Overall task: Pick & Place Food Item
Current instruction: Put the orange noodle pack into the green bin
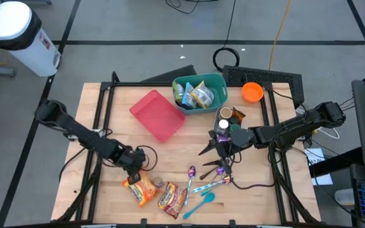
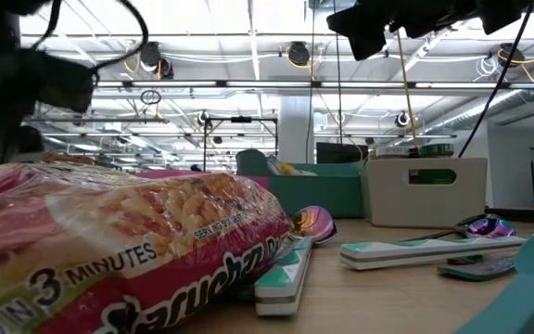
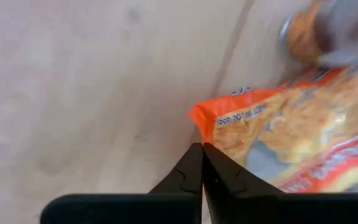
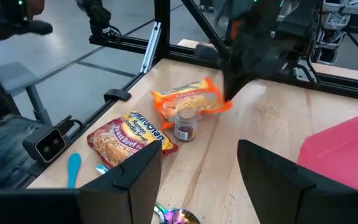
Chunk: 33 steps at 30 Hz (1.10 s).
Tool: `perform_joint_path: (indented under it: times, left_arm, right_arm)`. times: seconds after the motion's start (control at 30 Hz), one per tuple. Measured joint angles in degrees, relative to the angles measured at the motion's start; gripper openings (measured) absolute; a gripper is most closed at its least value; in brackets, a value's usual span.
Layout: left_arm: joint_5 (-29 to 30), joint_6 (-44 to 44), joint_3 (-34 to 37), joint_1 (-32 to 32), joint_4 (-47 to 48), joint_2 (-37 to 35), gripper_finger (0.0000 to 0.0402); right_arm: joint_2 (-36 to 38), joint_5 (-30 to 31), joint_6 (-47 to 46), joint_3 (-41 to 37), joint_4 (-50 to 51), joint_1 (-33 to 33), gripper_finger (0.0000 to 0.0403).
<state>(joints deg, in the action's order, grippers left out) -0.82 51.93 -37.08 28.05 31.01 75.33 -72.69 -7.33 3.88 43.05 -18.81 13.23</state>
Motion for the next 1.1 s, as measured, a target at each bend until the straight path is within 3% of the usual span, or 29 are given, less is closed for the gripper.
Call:
perform_joint_path:
  times: [0.13, 0.5, 0.9, 1.1]
  left_arm:
    - [5.95, -1.68, 0.00, 0.26, 2.46, -8.13, 0.0006]
    - [22.00, -19.88, -0.11, 0.20, -2.58, -25.06, 0.0004]
    - [23.09, -47.43, -0.20, 0.03, -27.25, -25.69, 0.0003]
    - [17.21, -57.13, -0.20, -1.30, -38.77, -23.55, 0.0002]
  right_arm:
    - [0.00, 0.02, 0.07, 0.00, -0.07, 0.00, 0.0201]
    - [0.00, 0.06, 0.26, 0.02, -0.22, 0.00, 0.0201]
    - [0.00, 0.07, 0.26, 0.04, -0.76, 0.00, 0.0201]
    - [0.00, 0.07, 0.25, 0.04, -0.79, -0.01, 0.0201]
